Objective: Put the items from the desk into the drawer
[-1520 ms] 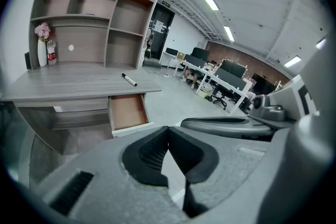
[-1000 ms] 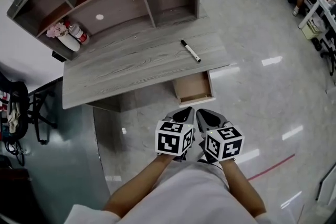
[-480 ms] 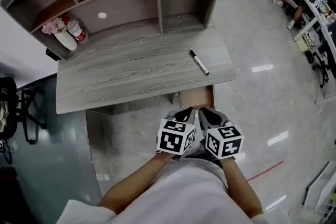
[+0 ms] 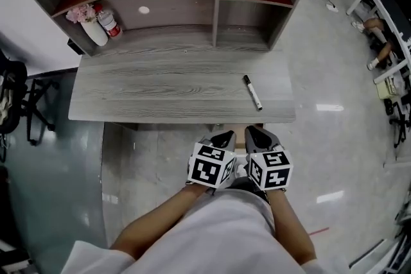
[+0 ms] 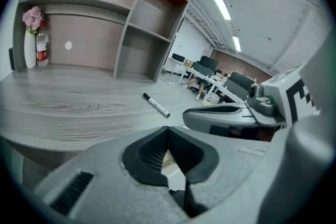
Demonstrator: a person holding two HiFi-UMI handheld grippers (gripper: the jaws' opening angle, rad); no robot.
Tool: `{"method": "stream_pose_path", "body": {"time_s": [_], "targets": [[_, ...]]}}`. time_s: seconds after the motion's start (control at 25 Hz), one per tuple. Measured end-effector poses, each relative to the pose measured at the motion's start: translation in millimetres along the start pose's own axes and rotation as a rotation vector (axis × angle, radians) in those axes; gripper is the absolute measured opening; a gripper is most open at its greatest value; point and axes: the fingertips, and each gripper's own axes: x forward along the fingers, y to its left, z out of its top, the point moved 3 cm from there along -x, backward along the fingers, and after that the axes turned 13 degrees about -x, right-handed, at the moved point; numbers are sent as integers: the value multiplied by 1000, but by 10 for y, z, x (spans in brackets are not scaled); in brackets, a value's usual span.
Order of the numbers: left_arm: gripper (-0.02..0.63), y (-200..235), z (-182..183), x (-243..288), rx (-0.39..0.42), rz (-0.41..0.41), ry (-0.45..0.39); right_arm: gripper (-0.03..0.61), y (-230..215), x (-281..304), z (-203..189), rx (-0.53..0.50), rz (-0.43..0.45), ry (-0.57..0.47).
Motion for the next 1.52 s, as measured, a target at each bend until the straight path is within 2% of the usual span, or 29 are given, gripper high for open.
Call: {"method": "stream_pose_path", "body": {"time_s": [0.16, 0.52, 0.56, 0.64, 0.68, 1.2, 1.52], "targets": [[5, 21, 135, 206, -53, 55, -31, 3, -257, 169, 1, -30, 54, 4], [5, -15, 303, 584, -94, 146, -80, 6, -697, 589, -109, -91, 121, 32], [5, -24, 310, 616, -96, 156, -83, 13, -737, 631, -121, -97, 125, 37], [5, -28, 317, 673, -99, 179, -89, 76, -804, 722, -148, -106, 140, 48], [5, -22, 318, 700, -104, 191, -91, 86, -835, 773, -160, -111, 149, 53], [5, -14, 223, 808, -159, 339, -119, 91, -1090, 1339, -336, -130, 228, 148], [5, 31, 136, 657, -214, 435, -145, 57, -1176, 1422, -400, -149, 203, 203]]}}
